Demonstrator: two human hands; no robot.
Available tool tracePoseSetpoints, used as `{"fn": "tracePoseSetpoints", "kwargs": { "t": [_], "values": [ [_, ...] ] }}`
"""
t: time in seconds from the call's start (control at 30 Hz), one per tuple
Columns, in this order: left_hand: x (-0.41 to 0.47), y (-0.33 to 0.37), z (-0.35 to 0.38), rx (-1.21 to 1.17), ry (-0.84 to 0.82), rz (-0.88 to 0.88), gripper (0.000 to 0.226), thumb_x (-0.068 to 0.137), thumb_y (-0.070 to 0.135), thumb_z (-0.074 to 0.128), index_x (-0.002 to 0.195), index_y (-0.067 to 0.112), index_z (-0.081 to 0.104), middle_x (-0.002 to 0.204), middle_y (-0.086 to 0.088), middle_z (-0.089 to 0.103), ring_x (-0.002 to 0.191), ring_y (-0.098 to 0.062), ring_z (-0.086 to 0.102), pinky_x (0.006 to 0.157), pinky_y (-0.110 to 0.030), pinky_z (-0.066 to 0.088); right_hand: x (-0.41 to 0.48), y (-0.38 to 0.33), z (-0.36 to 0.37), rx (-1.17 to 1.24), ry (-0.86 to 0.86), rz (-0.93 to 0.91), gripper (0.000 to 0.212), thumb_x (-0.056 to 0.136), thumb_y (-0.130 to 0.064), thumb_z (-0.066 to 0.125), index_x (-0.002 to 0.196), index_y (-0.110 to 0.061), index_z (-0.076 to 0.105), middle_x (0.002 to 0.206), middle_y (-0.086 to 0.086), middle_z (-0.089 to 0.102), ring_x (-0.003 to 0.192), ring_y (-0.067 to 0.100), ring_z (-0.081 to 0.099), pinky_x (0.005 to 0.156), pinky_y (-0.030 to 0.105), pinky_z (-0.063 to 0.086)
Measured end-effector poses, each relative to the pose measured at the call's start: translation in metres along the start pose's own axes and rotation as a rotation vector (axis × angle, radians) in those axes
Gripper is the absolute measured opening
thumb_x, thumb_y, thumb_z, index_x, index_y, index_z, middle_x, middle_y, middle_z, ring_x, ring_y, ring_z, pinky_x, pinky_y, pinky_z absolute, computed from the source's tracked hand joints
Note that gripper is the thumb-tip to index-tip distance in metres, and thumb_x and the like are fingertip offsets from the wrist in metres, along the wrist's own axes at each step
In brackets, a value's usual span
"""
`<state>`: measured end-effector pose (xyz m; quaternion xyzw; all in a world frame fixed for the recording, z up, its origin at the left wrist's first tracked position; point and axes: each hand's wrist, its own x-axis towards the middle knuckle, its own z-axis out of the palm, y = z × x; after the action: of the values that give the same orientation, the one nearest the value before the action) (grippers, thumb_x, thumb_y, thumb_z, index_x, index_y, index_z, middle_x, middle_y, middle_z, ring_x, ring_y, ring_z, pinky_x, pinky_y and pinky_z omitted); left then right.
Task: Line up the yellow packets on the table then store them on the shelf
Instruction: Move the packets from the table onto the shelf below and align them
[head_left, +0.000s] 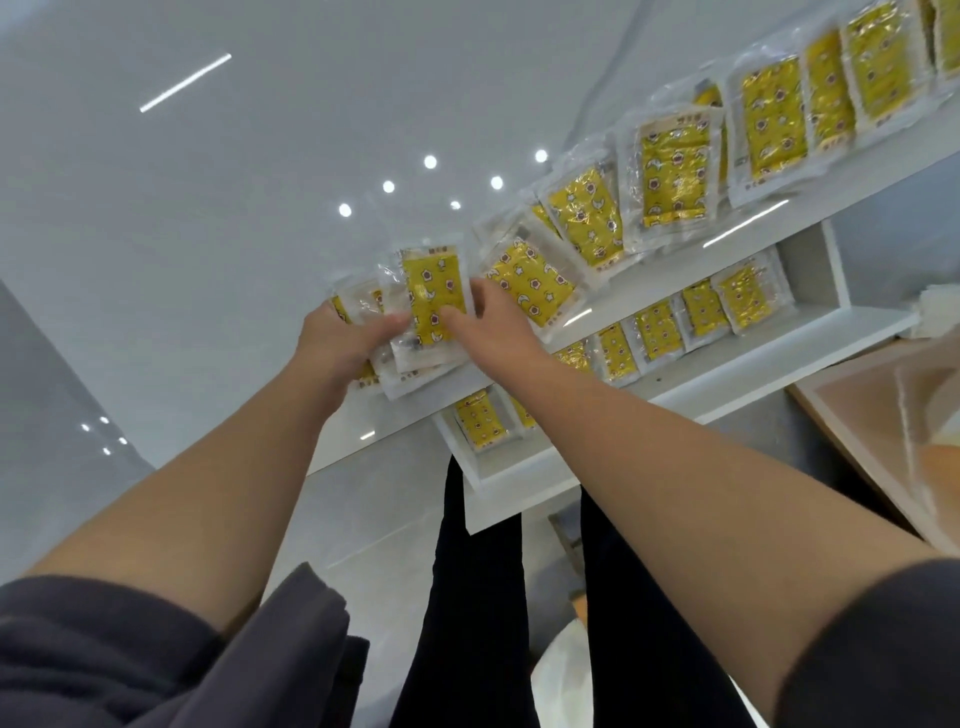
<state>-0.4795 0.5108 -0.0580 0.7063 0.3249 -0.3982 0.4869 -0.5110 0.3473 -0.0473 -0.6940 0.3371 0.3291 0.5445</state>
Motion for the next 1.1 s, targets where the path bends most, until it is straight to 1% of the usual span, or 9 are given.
{"fn": "tracePoseSetpoints", "kwargs": {
  "t": [0.1,0.17,0.33,0.43,0.53,0.7,0.87,1.0,1.1],
  "values": [
    [-0.006,0.003,-0.012,-0.025,-0.075,0.0,0.045,0.072,0.022,0.083,0.112,0.014,0.067,0.102,-0.006,0.074,0.094,-0.026,0.071,0.088,-0.049,0.055,0.004,-0.008,0.0,0.059,-0.061,0.031,0.033,0.09,-0.027,0.067,0.119,-0.014,0.06,0.106,-0.004,0.065,0.097,0.014,0.061,0.067,0.02,0.043],
    [-0.009,0.004,-0.017,-0.097,-0.119,-0.017,0.043,0.078,0.022,0.077,0.117,0.011,0.064,0.107,-0.008,0.072,0.097,-0.027,0.07,0.09,-0.048,0.054,0.001,-0.013,-0.004,0.087,-0.109,0.029,0.028,0.089,-0.027,0.069,0.113,-0.014,0.062,0.098,-0.007,0.063,0.091,0.01,0.059,0.065,0.018,0.043],
    [-0.013,0.002,-0.001,-0.154,-0.129,-0.074,0.043,0.078,0.018,0.075,0.118,0.007,0.061,0.108,-0.011,0.071,0.098,-0.027,0.069,0.085,-0.042,0.056,-0.008,-0.014,-0.04,-0.002,-0.048,-0.049,0.033,0.085,-0.023,0.073,0.116,-0.012,0.064,0.097,-0.008,0.066,0.096,0.011,0.061,0.095,0.037,0.049],
    [-0.012,-0.002,0.02,-0.158,-0.095,-0.082,0.039,0.078,0.014,0.078,0.114,0.01,0.063,0.104,-0.008,0.071,0.092,-0.023,0.07,0.081,-0.038,0.057,-0.002,-0.009,-0.067,-0.182,0.049,-0.067,0.022,0.085,-0.023,0.071,0.103,-0.01,0.066,0.099,0.001,0.069,0.092,0.019,0.064,0.088,0.041,0.053],
    [-0.006,-0.006,0.037,-0.157,-0.026,-0.091,0.032,0.078,0.016,0.079,0.107,0.016,0.064,0.1,-0.003,0.071,0.089,-0.02,0.069,0.078,-0.035,0.057,0.009,0.0,-0.082,-0.499,0.194,-0.116,0.023,0.086,-0.027,0.071,0.083,-0.012,0.053,0.097,0.001,0.052,0.083,0.019,0.053,0.077,0.035,0.047],
    [0.0,-0.014,0.046,-0.091,0.088,-0.079,0.031,0.079,0.019,0.078,0.105,0.017,0.061,0.092,0.001,0.067,0.09,-0.023,0.067,0.076,-0.035,0.055,0.016,0.017,-0.073,-0.857,0.34,-0.219,0.025,0.087,-0.028,0.067,0.108,-0.017,0.058,0.134,0.002,0.041,0.122,0.021,0.041,0.099,0.038,0.036],
    [0.001,-0.014,0.044,-0.032,0.079,-0.081,0.027,0.08,0.019,0.077,0.1,0.019,0.059,0.097,-0.002,0.066,0.094,-0.025,0.066,0.085,-0.041,0.055,0.022,0.019,-0.069,-0.793,0.392,-0.219,0.027,0.088,-0.027,0.066,0.112,-0.015,0.058,0.129,0.005,0.043,0.118,0.023,0.045,0.1,0.038,0.034],
    [0.002,-0.013,0.044,0.011,0.087,-0.069,0.027,0.081,0.021,0.076,0.1,0.019,0.057,0.098,-0.001,0.065,0.092,-0.023,0.064,0.079,-0.036,0.053,0.023,0.017,-0.074,-0.817,0.333,-0.214,0.027,0.091,-0.028,0.063,0.114,-0.015,0.055,0.123,0.005,0.049,0.111,0.024,0.051,0.097,0.038,0.034],
    [-0.003,-0.012,0.044,0.171,0.052,-0.015,0.03,0.082,0.025,0.075,0.106,0.016,0.058,0.102,-0.001,0.064,0.092,-0.021,0.062,0.075,-0.033,0.05,0.02,0.017,-0.075,-0.734,0.297,-0.235,0.014,0.092,-0.021,0.062,0.1,-0.017,0.052,0.104,0.002,0.053,0.099,0.025,0.055,0.089,0.037,0.04]
  ]
}}
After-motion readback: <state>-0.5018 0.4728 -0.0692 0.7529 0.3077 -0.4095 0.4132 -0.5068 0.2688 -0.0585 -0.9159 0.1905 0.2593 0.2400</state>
